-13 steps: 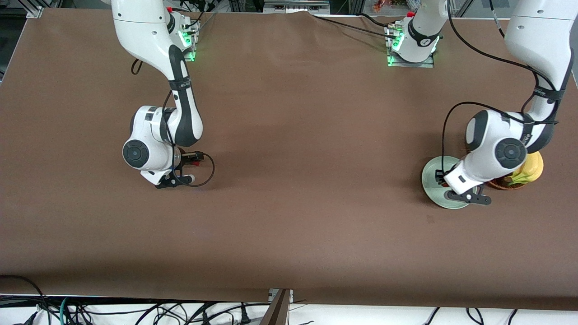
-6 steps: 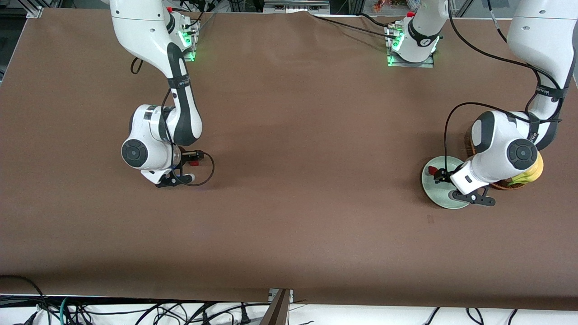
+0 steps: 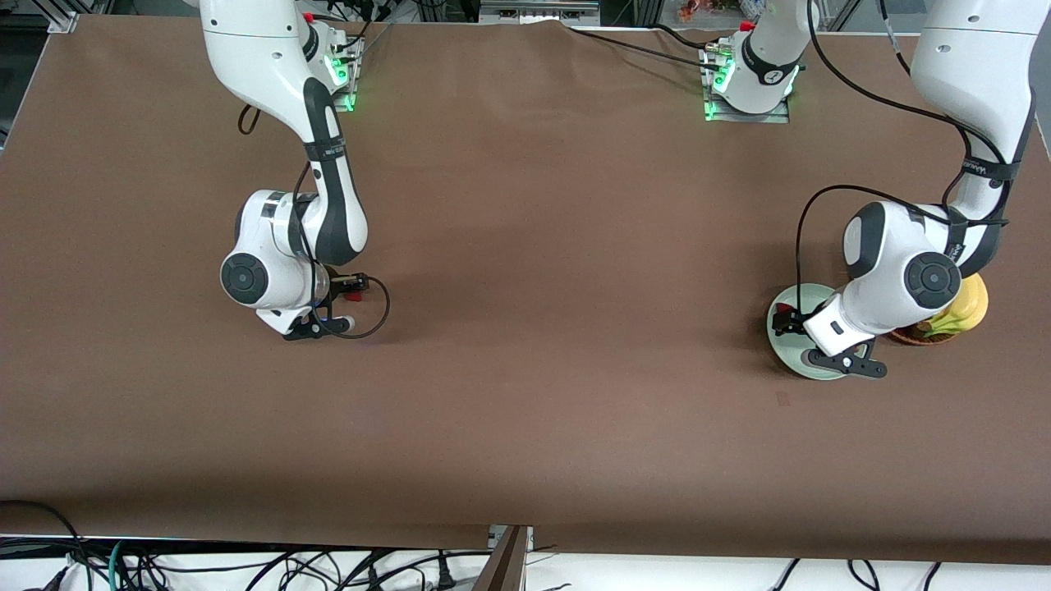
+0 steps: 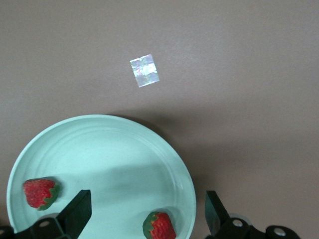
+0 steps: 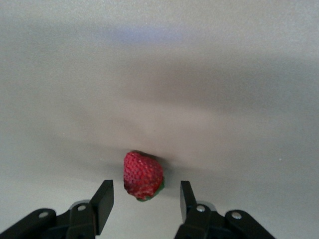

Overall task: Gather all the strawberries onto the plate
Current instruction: 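Grasp and lift the third strawberry with the right gripper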

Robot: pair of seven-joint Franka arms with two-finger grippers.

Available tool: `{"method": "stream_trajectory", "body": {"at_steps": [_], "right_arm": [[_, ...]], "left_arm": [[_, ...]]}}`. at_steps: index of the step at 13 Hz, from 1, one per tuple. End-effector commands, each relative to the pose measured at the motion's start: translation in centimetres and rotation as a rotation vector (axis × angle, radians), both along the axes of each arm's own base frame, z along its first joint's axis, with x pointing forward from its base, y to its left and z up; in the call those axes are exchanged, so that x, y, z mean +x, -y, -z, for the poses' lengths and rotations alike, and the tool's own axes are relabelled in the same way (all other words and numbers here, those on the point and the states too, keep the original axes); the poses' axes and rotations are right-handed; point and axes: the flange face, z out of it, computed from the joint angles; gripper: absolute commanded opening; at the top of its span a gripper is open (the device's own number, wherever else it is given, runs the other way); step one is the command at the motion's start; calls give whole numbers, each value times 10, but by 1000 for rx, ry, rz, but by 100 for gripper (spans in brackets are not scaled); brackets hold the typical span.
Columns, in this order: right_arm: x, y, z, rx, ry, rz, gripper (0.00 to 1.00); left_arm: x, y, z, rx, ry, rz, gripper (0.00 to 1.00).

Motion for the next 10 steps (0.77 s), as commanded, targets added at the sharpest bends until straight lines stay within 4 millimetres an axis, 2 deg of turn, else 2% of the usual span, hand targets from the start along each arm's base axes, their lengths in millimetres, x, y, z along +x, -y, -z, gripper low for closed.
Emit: {"method": "stream_trajectory", "body": {"at_steps": [1, 4, 10], "right_arm": [[-6, 0, 0, 20, 0, 20, 60], [-8, -4, 3, 24, -1, 18, 60], [-7, -4, 4, 24, 4, 13, 49]], "left_arm": [[3, 7, -6, -19, -4, -28, 100], [3, 8, -6, -19, -4, -36, 100], [2, 12, -5, -19, -7, -30, 100]]}}
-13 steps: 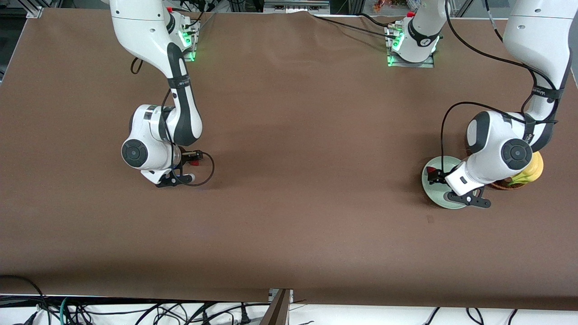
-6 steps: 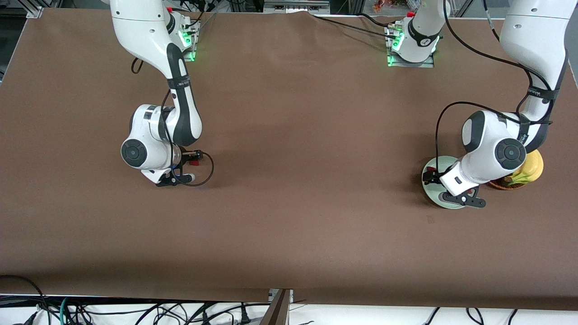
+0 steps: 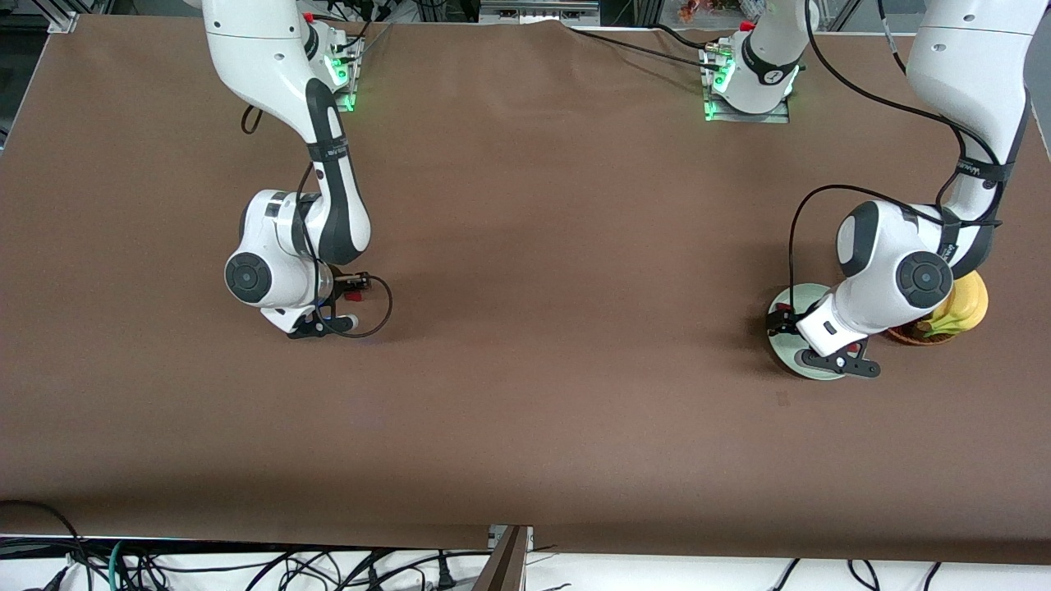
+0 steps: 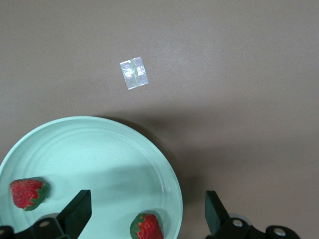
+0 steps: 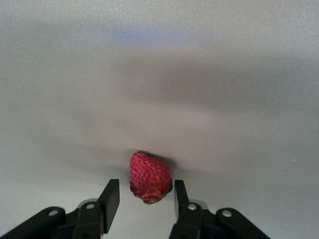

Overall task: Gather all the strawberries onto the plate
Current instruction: 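Grasp and lift the third strawberry with the right gripper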

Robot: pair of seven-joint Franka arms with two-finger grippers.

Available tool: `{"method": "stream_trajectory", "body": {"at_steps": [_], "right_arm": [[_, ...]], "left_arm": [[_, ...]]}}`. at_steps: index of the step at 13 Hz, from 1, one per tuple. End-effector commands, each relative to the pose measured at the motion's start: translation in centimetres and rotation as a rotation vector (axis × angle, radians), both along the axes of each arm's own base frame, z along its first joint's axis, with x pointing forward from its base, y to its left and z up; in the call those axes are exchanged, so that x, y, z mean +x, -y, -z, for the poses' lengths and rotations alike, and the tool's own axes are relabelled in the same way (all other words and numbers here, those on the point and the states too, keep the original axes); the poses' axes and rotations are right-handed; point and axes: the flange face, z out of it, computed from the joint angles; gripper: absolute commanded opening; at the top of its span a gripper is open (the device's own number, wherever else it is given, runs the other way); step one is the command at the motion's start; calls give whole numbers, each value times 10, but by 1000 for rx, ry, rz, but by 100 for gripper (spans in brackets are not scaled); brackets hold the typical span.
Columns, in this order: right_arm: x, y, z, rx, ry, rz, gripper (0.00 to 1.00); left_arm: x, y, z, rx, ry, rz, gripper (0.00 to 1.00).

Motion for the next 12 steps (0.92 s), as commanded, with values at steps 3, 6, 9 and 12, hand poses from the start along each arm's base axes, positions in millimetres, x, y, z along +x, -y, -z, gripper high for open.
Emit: {"method": "stream_trajectory", "body": {"at_steps": [3, 6, 9, 12], "right_arm": [[-4, 1, -1, 19, 6, 7, 39], [-4, 1, -1, 20, 5, 6, 31], [-4, 1, -1, 21, 3, 6, 26], [-4, 1, -1, 21, 3, 6, 25]], "left_arm": [[2, 2, -3, -15, -7, -12, 100], [2, 1, -3, -15, -8, -14, 100], [2, 2, -3, -15, -8, -12, 100], [2, 2, -2, -16, -10, -14, 100]]}}
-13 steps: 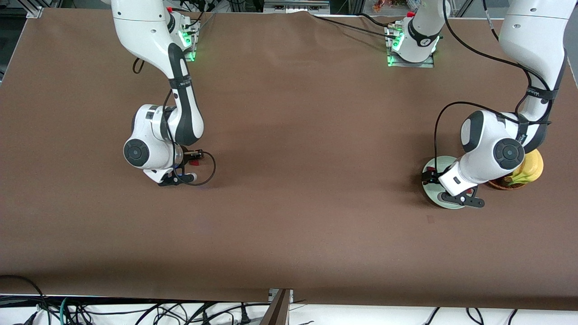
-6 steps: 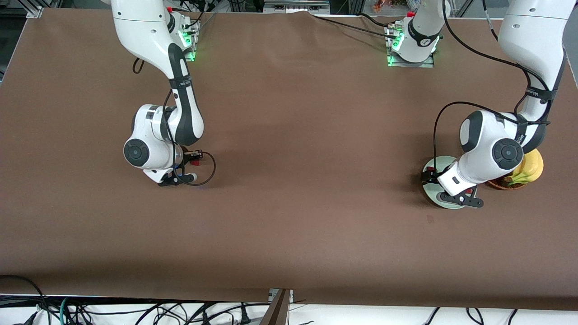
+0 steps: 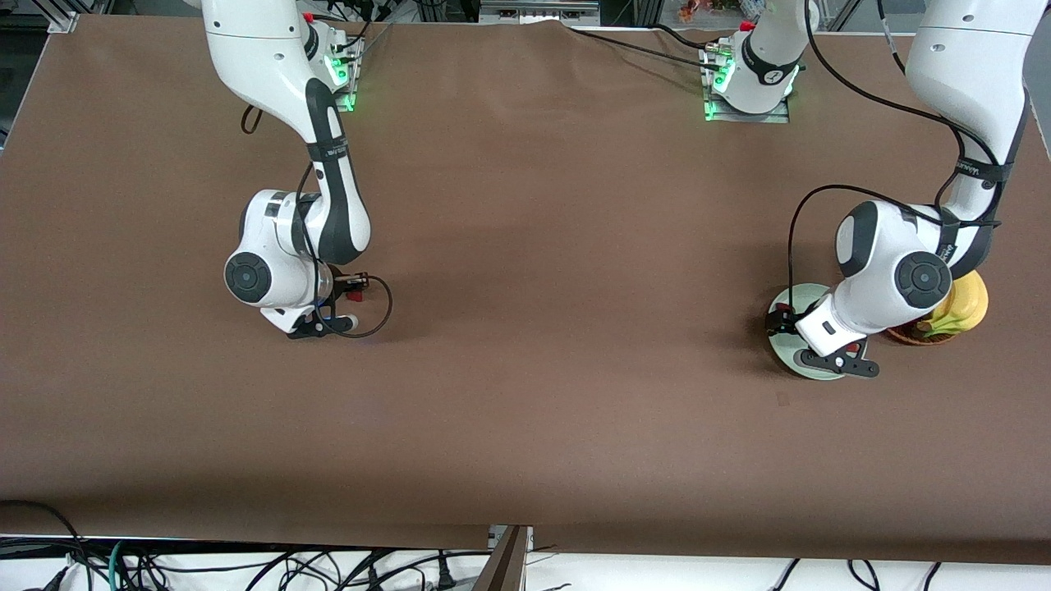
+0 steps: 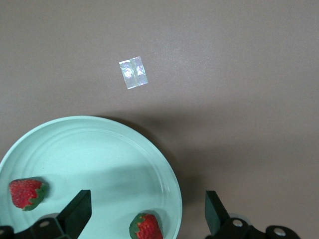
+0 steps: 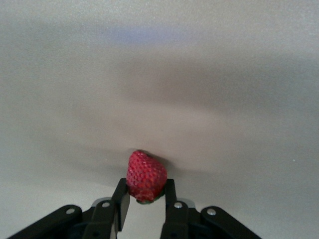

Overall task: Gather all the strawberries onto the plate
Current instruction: 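Grasp and lift the third strawberry with the right gripper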

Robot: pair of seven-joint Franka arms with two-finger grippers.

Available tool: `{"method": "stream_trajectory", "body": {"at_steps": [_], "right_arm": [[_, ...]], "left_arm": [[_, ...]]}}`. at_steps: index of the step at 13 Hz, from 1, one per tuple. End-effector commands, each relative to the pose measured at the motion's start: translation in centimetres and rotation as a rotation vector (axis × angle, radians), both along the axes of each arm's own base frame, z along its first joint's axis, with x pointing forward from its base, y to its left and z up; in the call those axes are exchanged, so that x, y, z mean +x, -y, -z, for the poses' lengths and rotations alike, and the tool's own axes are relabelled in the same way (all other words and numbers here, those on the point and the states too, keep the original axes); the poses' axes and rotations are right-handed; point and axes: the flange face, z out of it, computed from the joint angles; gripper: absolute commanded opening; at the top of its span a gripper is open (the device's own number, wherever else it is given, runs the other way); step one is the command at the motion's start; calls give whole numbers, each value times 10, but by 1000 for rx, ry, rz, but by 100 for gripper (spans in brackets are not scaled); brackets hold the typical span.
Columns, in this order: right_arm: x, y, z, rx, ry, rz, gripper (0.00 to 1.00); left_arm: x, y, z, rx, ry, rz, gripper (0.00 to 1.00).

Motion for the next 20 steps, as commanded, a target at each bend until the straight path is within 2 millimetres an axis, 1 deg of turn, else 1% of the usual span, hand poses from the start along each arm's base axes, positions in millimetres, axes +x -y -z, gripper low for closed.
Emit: {"method": "stream_trajectory", "body": {"at_steps": [1, 4, 5, 6, 7, 9, 12, 13, 15, 16, 18, 19, 20], "right_arm": [[-5, 1, 0, 20, 1, 6, 25], [-4, -3, -8, 34, -12, 20, 25], [-6, -8, -11, 44, -29, 20, 25], [-7, -14, -21, 61, -43, 56, 25], [-7, -25, -32, 69, -59, 80, 25], [-7, -58, -55, 66, -100, 120, 25], [-3, -112, -102, 47, -137, 195, 25], [0, -126, -119, 36, -141, 231, 25], [1, -156, -147, 23, -133, 280, 25], [-2, -178, -157, 36, -132, 314, 25], [-10, -215, -166, 108, -175, 405, 25], [-12, -229, -168, 134, -198, 454, 25], [-10, -246, -176, 169, -209, 506, 25]], "left_arm": [[3, 3, -2, -16, -9, -12, 100], [4, 10, -7, -15, -4, -5, 100], [6, 10, -9, -15, -2, -5, 100], [6, 10, -8, -15, -8, -5, 100], [8, 9, -11, -14, -6, -7, 100], [8, 9, -12, -13, -13, -6, 100], [9, 11, -16, -12, -27, -5, 100], [9, 14, -16, -13, -27, -12, 100], [8, 20, -16, -27, -29, -22, 100], [8, 26, -16, -28, -30, -22, 100], [7, 35, -16, -36, -34, -46, 100], [7, 37, -16, -35, -35, -43, 100], [7, 40, -16, -35, -35, -38, 100]]}}
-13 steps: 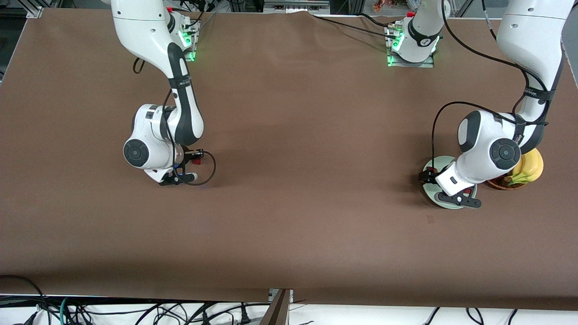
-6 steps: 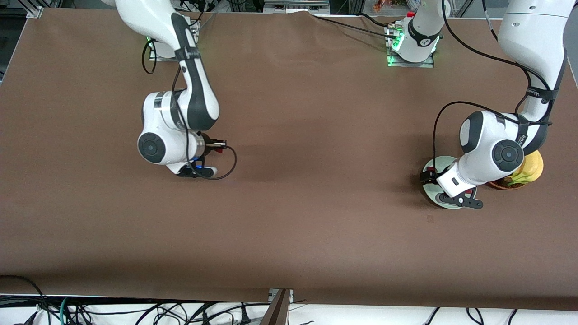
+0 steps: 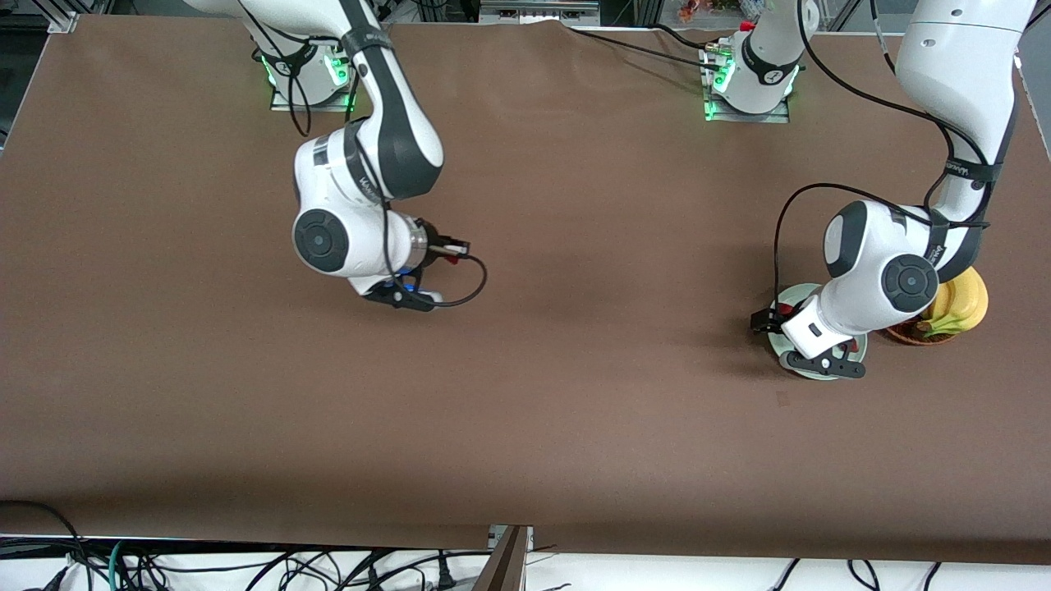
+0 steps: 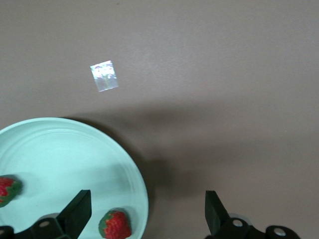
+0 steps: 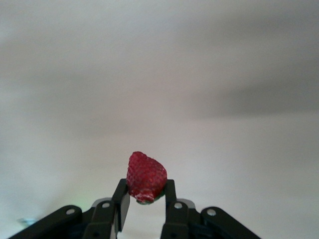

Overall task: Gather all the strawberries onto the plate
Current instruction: 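Carry the third strawberry to mid-table and release it with the right gripper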

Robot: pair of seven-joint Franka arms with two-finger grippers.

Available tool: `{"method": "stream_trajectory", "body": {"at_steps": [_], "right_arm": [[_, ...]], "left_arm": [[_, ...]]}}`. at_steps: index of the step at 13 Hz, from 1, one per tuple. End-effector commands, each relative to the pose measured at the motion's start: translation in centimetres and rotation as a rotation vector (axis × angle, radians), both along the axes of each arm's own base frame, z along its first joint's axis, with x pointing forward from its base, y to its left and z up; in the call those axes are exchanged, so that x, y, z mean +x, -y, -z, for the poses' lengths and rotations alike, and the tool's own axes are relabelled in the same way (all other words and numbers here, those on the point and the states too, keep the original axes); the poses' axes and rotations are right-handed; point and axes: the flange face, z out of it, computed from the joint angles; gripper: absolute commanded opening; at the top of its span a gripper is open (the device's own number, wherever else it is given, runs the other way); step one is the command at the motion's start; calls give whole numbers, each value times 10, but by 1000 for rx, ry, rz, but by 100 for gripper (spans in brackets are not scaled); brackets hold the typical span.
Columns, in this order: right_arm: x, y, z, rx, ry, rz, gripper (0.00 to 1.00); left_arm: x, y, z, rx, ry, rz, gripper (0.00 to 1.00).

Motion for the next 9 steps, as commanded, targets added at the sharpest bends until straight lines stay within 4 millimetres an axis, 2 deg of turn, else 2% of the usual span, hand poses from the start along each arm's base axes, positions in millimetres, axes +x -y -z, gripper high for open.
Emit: {"method": "stream_trajectory", "body": {"at_steps": [1, 5, 6, 9], "right_arm": [[5, -43, -12, 60, -39, 134, 25], [-2, -107, -21, 115, 4, 288, 26], [-7, -122, -22, 136, 21, 326, 29], [-20, -170, -11, 207, 68, 465, 29]], "left_arm": [[3, 6, -6, -16, -10, -12, 100], [3, 6, -6, -16, -10, -12, 100], [3, 6, -6, -17, -10, -13, 100], [3, 6, -5, -17, -11, -12, 100]]}}
